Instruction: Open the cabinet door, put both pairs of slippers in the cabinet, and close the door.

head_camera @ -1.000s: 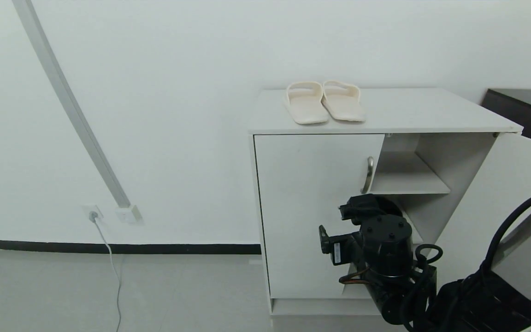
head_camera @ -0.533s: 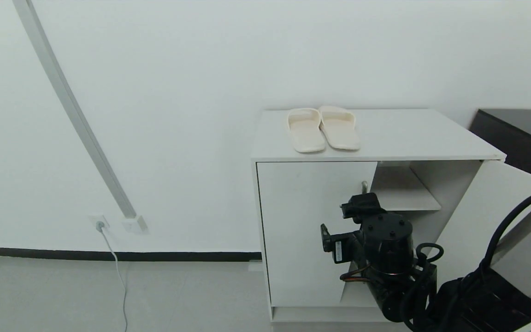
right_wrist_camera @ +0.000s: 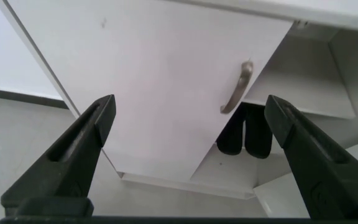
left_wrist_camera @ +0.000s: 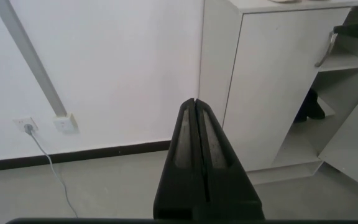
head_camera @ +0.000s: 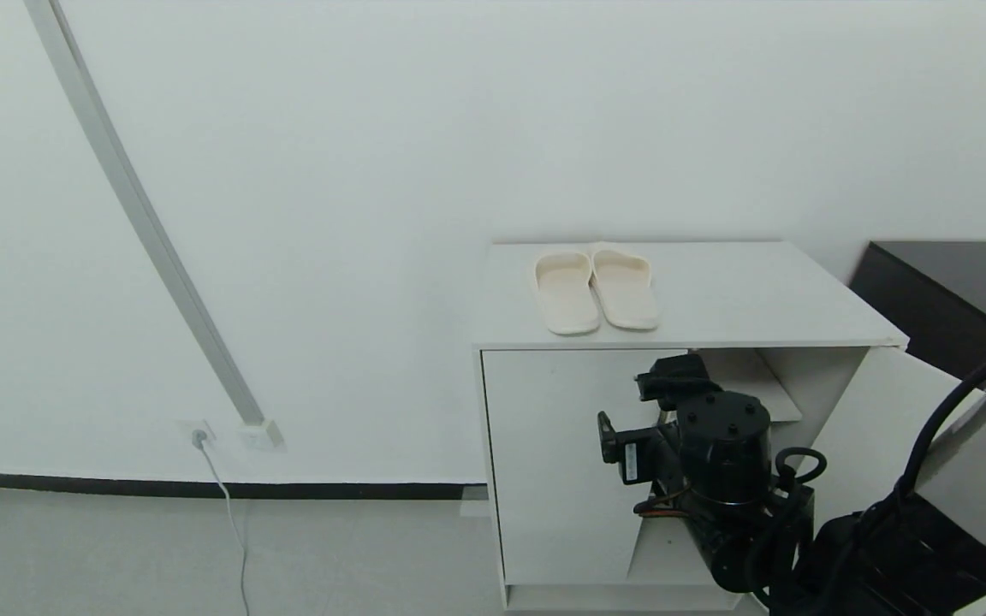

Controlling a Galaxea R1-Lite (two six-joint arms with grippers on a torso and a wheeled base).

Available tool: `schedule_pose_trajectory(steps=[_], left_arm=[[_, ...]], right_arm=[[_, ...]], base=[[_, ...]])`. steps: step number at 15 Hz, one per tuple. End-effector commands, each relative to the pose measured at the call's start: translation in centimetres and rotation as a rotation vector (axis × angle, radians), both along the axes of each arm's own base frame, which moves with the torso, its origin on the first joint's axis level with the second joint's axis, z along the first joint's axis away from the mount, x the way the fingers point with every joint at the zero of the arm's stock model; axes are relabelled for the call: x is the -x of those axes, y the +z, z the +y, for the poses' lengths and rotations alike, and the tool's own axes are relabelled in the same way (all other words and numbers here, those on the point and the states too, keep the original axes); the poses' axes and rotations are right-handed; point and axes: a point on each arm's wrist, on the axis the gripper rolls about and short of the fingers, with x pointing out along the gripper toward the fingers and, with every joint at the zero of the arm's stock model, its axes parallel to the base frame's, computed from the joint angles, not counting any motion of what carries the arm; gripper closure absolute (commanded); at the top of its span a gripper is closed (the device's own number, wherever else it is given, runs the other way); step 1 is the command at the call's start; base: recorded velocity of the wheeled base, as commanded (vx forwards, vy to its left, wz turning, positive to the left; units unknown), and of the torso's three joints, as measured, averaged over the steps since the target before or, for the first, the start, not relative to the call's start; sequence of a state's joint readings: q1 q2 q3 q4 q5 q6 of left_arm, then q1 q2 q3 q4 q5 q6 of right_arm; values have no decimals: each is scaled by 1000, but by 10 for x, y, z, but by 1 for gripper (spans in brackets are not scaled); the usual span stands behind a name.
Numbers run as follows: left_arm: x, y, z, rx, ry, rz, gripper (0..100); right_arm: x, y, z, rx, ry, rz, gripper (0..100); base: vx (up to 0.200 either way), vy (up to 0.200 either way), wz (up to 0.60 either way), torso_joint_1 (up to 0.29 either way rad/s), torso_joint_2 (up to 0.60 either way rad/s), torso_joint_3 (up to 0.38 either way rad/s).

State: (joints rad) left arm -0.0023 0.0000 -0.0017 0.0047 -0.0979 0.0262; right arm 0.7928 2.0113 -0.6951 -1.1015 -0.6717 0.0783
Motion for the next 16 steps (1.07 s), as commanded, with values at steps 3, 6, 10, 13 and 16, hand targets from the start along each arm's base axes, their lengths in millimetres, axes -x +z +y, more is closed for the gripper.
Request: schedule_pose_trajectory(steps=[3,6,10,13,16], left_arm=[[0,0,0,0,-1,0,100],[0,0,0,-1,0,0,100],[0,0,0,-1,-1,0,100],[0,0,0,0,1,0,100],[0,0,0,0,-1,0,100]], right_arm=[[1,3,0,-5,2,-7,0],[0,5,-1,-12,0,-13,0],[-18,39,9,-27,-14,-33,0],[-35,79,16,-74,-46,15,0],[-42,91,15,-95,-67,33,0]], base=[[0,0,0,268,-609,-341],[0,0,0,194,-424,-227],[0,0,0,9,-18,-13],[0,0,0,0,0,0],[0,0,0,0,0,0]])
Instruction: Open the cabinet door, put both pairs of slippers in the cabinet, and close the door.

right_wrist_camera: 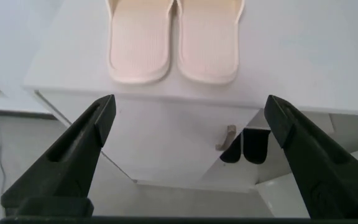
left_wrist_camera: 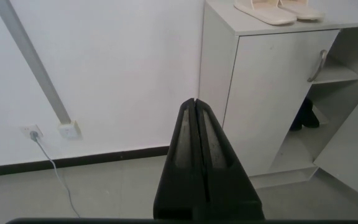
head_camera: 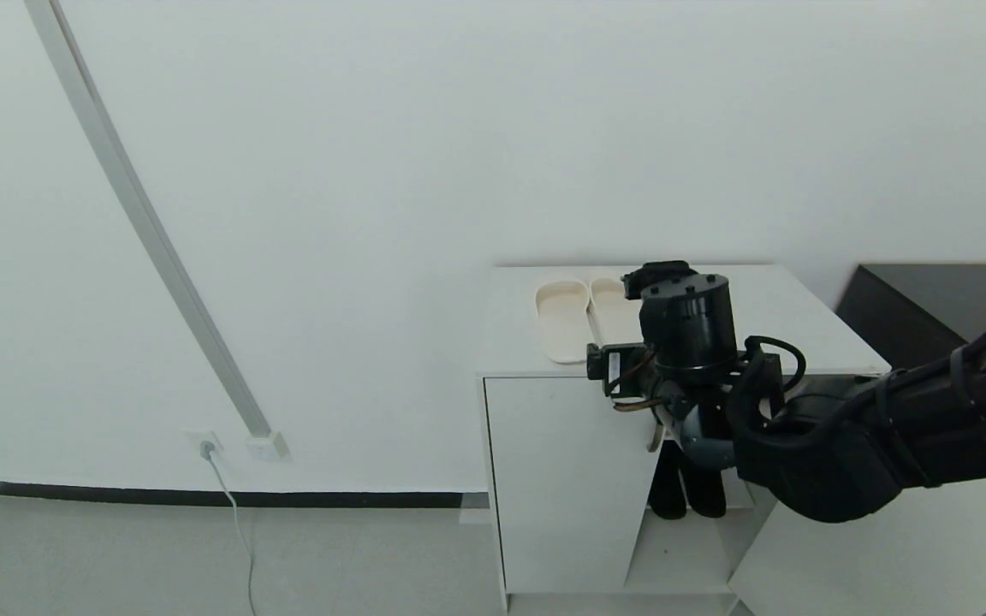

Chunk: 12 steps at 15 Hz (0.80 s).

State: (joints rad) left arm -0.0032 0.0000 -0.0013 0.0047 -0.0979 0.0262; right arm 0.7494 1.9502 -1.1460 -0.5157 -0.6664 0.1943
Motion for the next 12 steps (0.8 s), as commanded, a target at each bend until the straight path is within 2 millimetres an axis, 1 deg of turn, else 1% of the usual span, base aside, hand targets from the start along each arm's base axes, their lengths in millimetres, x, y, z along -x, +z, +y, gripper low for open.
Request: schedule_pose_trajectory(steps=[1,2,7,11,12], left_arm=[[0,0,0,2,1,0,100],[0,0,0,2,0,0,100],[0,0,0,2,0,0,100],[0,0,0,3,0,0,100],[0,0,0,3,1,2,100]], right_arm=[[-3,12,-1,-28,-9,-27,0],[-4,9,-1,-22,-10,-20,0],[-11,-12,1,-18,-20,24,0],[-15,-29,4,-25,20,60,0],[-19,-36,7,-25,29,60,0]], base=[[0,0,0,0,0,0],[0,0,0,0,0,0],[200,0,0,-2,-1,0],[200,0,0,7,2,1],[200,0,0,7,2,-2]])
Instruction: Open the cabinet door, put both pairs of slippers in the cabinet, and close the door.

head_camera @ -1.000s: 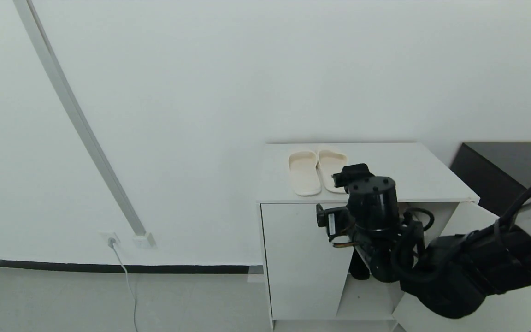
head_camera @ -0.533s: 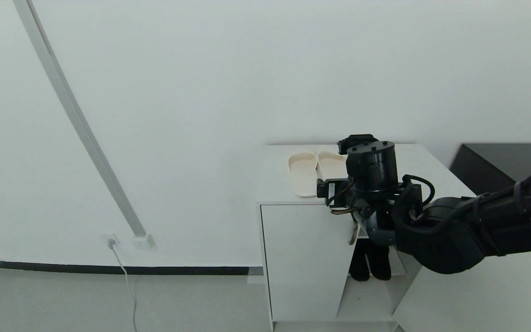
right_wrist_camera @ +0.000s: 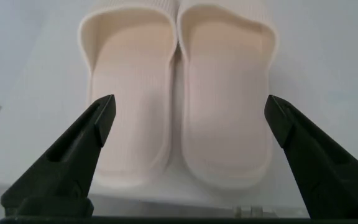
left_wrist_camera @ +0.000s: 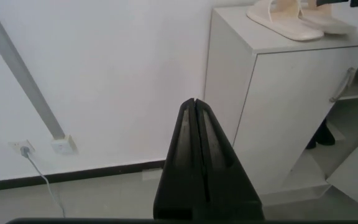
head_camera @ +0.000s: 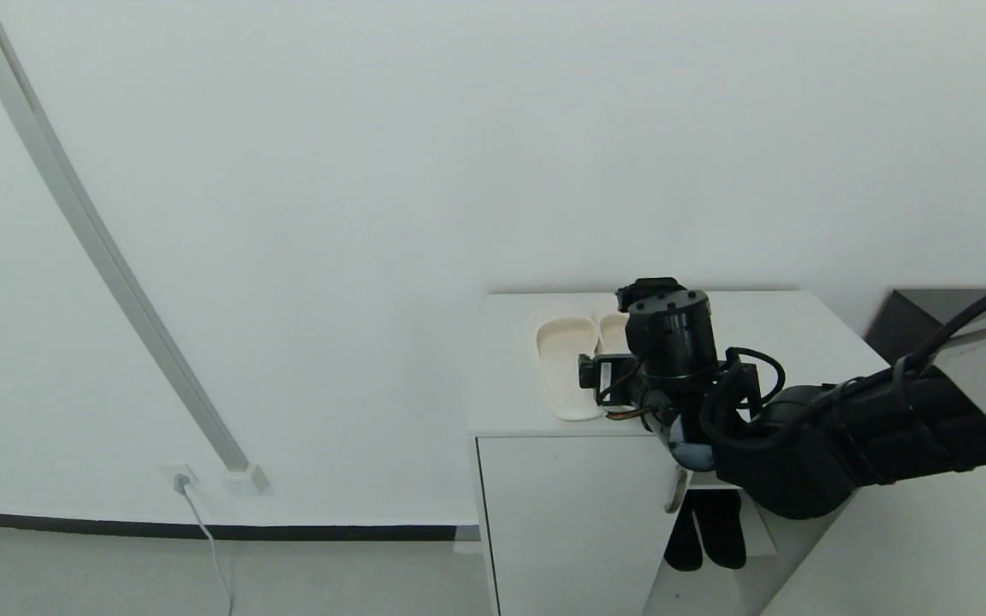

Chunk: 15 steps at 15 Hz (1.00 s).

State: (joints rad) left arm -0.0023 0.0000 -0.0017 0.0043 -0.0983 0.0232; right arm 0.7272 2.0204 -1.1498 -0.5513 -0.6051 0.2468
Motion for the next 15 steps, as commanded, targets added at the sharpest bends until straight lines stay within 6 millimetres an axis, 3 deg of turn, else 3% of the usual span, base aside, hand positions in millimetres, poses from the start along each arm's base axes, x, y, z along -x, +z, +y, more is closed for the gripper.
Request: schedule_pose_trajectory(steps=[1,2,15], left_arm=[[0,0,0,0,-1,1,100],[0,0,0,0,1,1,100],[0,0,0,12,7,0,100]], right_arm=[[-8,-18,5,18,5,17,0],[-12,-22,7,16,3,11,0],[-67,-41,24,45,28,-35,0]], base=[[200,0,0,7,2,2],[200,0,0,2,2,2],[0,0,0,0,0,0]])
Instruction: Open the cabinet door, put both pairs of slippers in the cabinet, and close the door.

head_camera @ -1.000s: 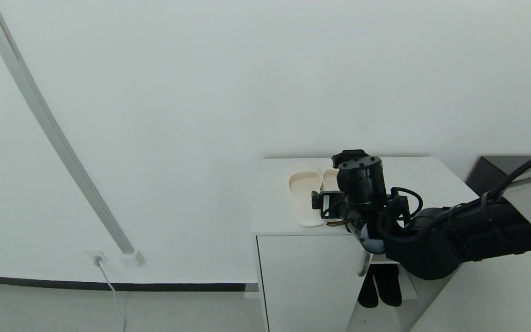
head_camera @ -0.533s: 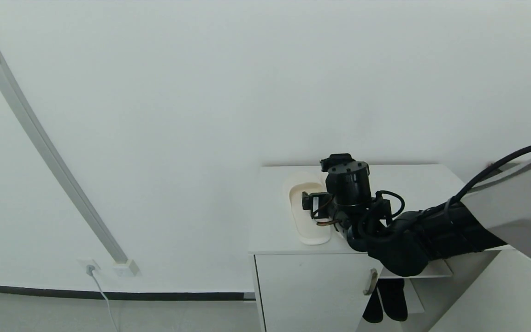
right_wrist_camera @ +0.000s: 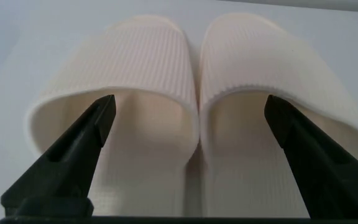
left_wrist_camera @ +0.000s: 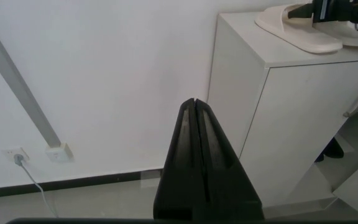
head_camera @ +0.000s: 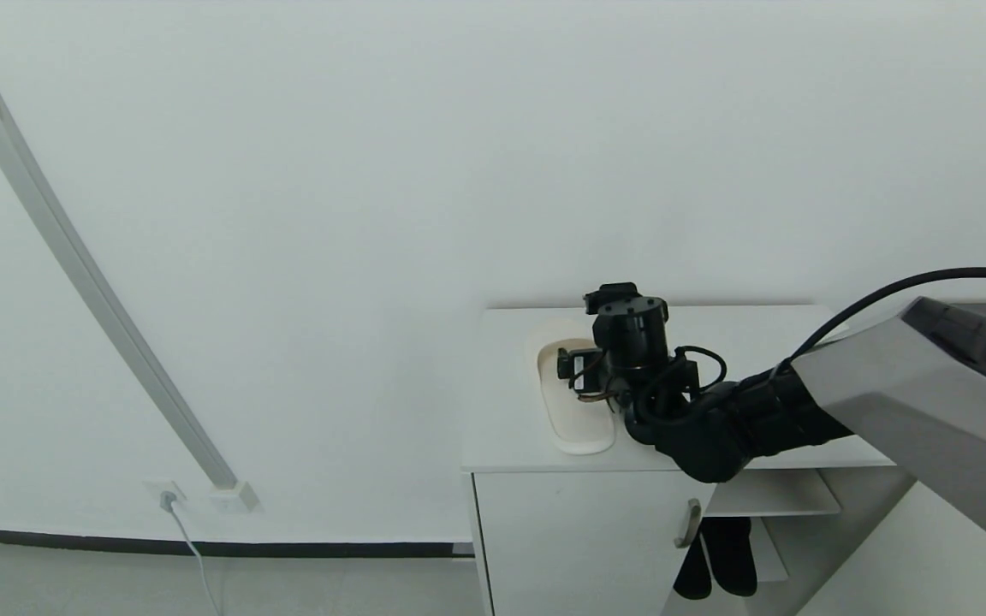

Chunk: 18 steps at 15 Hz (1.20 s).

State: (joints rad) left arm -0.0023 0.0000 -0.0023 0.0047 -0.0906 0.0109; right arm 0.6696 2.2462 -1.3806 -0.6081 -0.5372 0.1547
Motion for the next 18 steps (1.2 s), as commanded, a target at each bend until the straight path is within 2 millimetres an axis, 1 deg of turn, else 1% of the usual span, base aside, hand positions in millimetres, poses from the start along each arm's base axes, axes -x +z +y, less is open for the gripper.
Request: schedule_pose_trajectory(steps=[1,4,5,11,12,13,14,15,16,17,18], left_arm=[[0,0,0,0,-1,1,100],[0,0,0,0,-1,1,100],[0,0,0,0,1,-1,100],[0,0,0,0,1,-1,100],[0,0,0,0,-1,1,100],[0,0,0,0,1,-1,100],[0,0,0,0,1,-1,100],[0,0,0,0,-1,-1,100],[0,0,0,0,-1,-1,100],[0,0,0,0,-1,-1,100],[0,0,0,0,-1,1,100]], right_arm=[[-10,-13,5,11,-5,5,0],[-19,-15,2,3,-18,-12,0],[-21,-15,0,1,-24,-14,100],[-21,-13,0,-3,-24,-19,100],[-20,-10,0,-8,-23,-24,100],[-15,-1,-1,-21,-18,-43,100],[-6,12,-5,-30,-9,-55,100],[6,25,-10,-36,47,-56,100],[23,34,-21,-41,113,-40,100],[34,38,-28,-42,149,-28,100],[60,42,-46,-47,198,-15,100]], base=[[0,0,0,0,0,0],[0,0,0,0,0,0],[0,0,0,0,0,0],[0,0,0,0,0,0],[0,0,0,0,0,0],[0,0,0,0,0,0],[0,0,0,0,0,0],[0,0,0,0,0,0],[0,0,0,0,0,0],[0,0,0,0,0,0],[0,0,0,0,0,0]])
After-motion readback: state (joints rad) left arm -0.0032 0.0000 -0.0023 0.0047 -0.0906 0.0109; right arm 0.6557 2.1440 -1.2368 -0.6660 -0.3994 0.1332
